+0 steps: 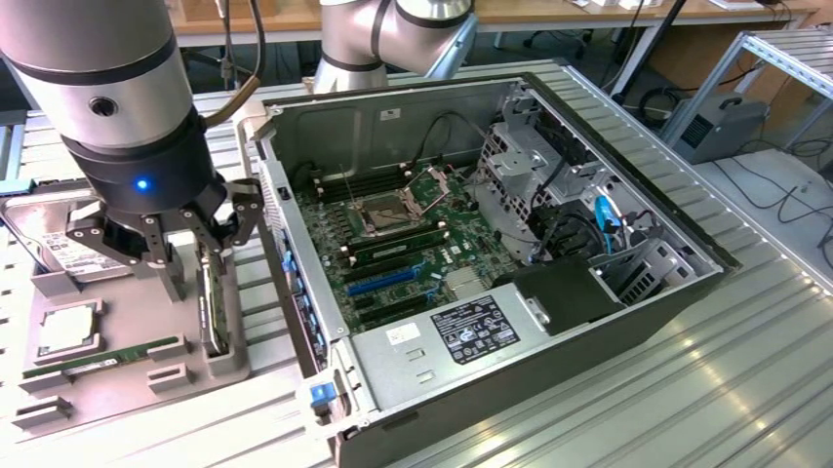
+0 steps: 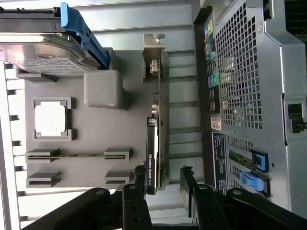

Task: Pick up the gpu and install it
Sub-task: 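Pick up the gpu and move the gpu toward the slot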

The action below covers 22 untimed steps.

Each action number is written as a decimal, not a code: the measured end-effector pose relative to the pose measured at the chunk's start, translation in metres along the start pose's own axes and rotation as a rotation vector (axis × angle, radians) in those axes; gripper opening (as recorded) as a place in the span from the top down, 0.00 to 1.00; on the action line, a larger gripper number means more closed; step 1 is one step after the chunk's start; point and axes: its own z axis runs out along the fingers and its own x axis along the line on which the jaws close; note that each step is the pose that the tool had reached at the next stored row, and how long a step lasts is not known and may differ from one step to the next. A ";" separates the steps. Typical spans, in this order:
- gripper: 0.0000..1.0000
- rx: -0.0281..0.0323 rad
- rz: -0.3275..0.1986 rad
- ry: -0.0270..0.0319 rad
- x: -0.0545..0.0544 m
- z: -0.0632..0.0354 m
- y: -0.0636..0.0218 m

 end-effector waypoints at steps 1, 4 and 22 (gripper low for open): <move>0.58 0.0000 0.000 0.0000 0.000 0.0002 0.0000; 0.58 0.0000 0.000 0.0000 0.000 0.0009 0.0000; 0.58 0.0000 0.000 0.0000 0.000 0.0050 -0.0002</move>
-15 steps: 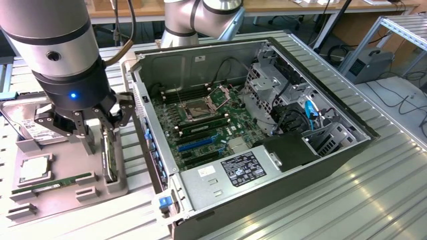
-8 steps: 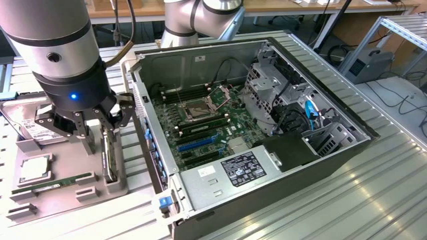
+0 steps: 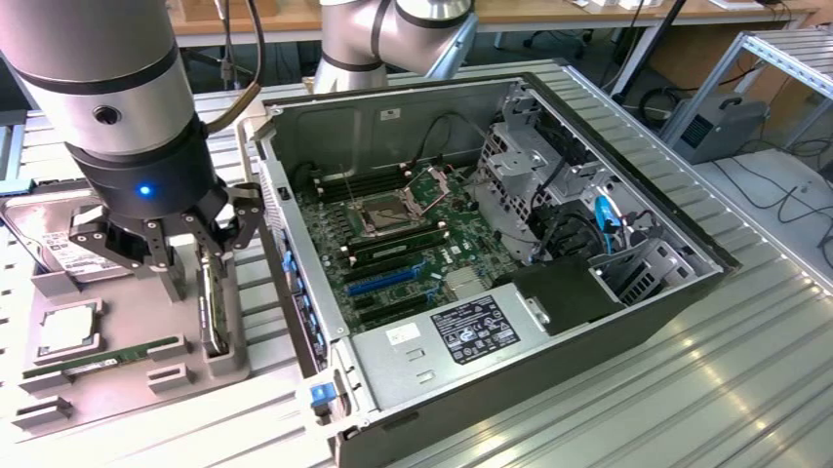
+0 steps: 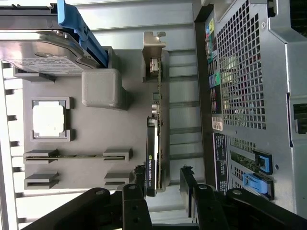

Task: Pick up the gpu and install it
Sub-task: 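Pick up the gpu and move the gpu toward the slot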

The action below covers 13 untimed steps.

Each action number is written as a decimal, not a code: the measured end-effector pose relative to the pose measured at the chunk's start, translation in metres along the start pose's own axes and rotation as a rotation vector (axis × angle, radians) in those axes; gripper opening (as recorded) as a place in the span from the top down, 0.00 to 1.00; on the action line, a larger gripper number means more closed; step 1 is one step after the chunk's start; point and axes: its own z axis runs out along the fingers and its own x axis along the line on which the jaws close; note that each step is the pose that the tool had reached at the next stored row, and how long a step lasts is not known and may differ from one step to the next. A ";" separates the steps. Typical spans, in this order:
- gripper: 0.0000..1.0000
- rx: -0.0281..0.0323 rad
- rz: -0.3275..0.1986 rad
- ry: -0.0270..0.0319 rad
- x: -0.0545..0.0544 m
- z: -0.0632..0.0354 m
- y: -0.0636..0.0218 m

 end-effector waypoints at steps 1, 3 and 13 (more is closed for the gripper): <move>0.58 0.0000 0.000 0.0000 0.000 0.0002 0.0000; 0.58 0.0000 0.000 0.0000 0.000 0.0012 -0.0001; 0.58 0.0000 0.000 0.0000 0.000 0.0044 0.0012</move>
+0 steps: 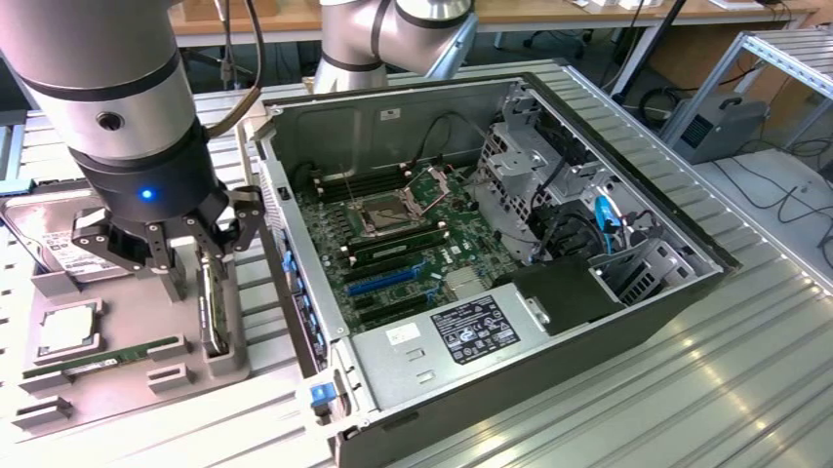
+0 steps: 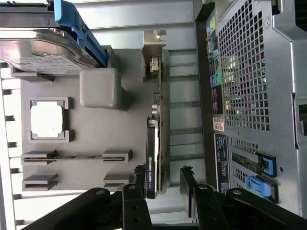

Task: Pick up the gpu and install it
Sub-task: 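Pick up the gpu and move the gpu toward the slot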

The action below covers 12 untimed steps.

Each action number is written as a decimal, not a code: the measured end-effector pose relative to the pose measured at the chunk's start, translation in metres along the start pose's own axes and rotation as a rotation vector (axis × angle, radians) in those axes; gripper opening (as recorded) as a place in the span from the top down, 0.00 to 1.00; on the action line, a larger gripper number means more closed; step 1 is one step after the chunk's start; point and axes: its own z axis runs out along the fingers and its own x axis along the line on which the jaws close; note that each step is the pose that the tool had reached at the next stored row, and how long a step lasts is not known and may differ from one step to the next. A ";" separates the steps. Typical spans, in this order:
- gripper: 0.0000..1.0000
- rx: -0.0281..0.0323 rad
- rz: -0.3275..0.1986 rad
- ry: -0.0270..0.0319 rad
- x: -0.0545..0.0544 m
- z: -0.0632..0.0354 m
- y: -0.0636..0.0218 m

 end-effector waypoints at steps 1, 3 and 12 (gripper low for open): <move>0.58 0.0000 0.000 0.0000 0.000 0.0002 0.0005; 0.58 -0.0001 0.000 0.0000 0.000 0.0005 0.0017; 0.58 0.0001 0.000 0.0000 0.000 0.0035 0.0050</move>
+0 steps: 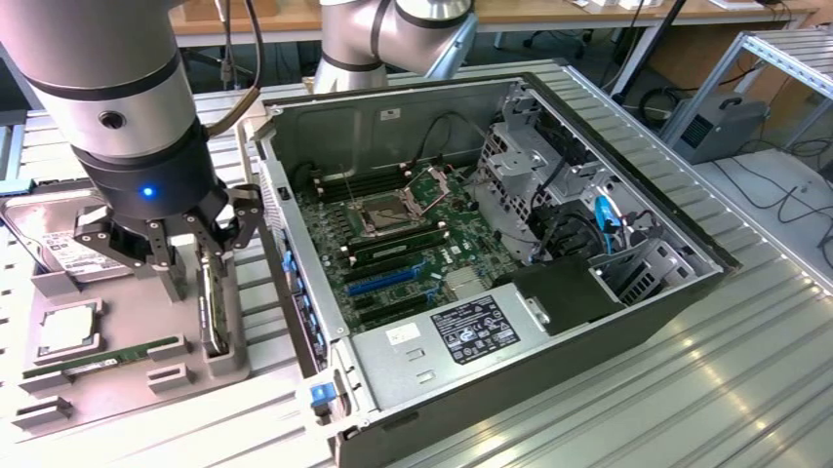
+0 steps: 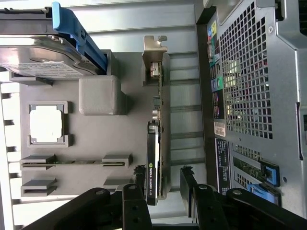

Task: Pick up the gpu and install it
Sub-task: 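Pick up the gpu and move the gpu toward the slot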

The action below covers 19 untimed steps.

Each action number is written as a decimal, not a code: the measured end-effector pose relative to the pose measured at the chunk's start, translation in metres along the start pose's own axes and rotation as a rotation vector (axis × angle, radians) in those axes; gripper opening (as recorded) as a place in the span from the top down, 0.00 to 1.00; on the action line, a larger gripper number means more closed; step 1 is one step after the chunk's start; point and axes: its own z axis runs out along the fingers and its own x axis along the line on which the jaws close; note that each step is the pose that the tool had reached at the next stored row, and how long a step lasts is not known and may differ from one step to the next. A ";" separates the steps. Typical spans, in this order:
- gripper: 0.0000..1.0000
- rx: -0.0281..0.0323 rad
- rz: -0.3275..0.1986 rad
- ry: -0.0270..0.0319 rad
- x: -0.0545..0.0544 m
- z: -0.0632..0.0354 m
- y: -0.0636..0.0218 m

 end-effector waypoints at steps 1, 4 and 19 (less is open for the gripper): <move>0.58 0.0001 0.000 0.0000 0.000 0.0002 0.0000; 0.58 0.0001 0.000 -0.0001 0.000 0.0011 0.0000; 0.58 0.0005 0.000 -0.0001 0.000 0.0057 -0.0002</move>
